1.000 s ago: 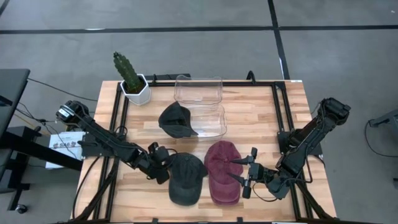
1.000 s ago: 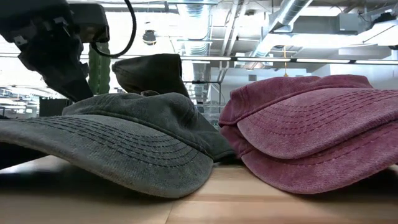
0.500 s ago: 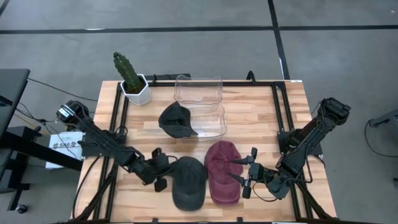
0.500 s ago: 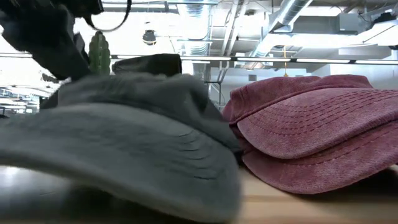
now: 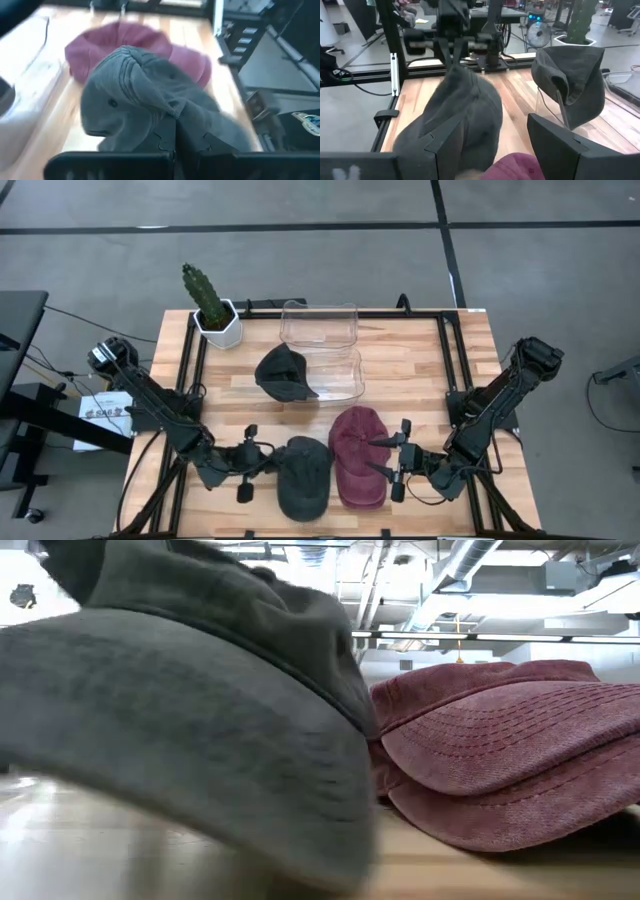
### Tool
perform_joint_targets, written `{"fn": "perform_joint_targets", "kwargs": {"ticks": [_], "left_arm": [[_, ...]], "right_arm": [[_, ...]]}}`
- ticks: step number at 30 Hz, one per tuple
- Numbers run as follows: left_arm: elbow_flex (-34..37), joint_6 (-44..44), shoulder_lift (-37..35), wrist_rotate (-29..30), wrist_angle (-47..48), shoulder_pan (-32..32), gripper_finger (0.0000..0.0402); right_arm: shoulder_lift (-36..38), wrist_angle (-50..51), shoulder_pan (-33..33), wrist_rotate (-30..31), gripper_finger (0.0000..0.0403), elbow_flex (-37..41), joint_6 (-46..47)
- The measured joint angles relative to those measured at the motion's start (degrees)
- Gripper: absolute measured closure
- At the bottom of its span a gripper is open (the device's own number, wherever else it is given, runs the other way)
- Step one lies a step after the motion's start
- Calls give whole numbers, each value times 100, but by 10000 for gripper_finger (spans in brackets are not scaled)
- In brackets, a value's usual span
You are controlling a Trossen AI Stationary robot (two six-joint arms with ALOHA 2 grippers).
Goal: Pick & Place hat
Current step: Put the black cap into the bottom transparent bin
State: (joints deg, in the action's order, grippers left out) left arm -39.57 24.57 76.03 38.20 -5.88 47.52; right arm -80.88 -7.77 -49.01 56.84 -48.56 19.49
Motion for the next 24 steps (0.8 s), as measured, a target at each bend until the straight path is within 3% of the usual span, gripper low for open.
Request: {"fn": "perform_joint_targets", "kwargs": {"ticks": [9,17,24], "left_arm": [[-2,-838,-492,421,-638,411,397],[-2,-1619,-472,426,-1589,427,397],[-2,-2414,-470,426,-2529,427,397]], "right_arm": [[-69,-64,146,-175,191,0,386],[-898,-1082,804,-628,191,4,166],[-1305,-1945,1318,-2521,191,4,-182]]}}
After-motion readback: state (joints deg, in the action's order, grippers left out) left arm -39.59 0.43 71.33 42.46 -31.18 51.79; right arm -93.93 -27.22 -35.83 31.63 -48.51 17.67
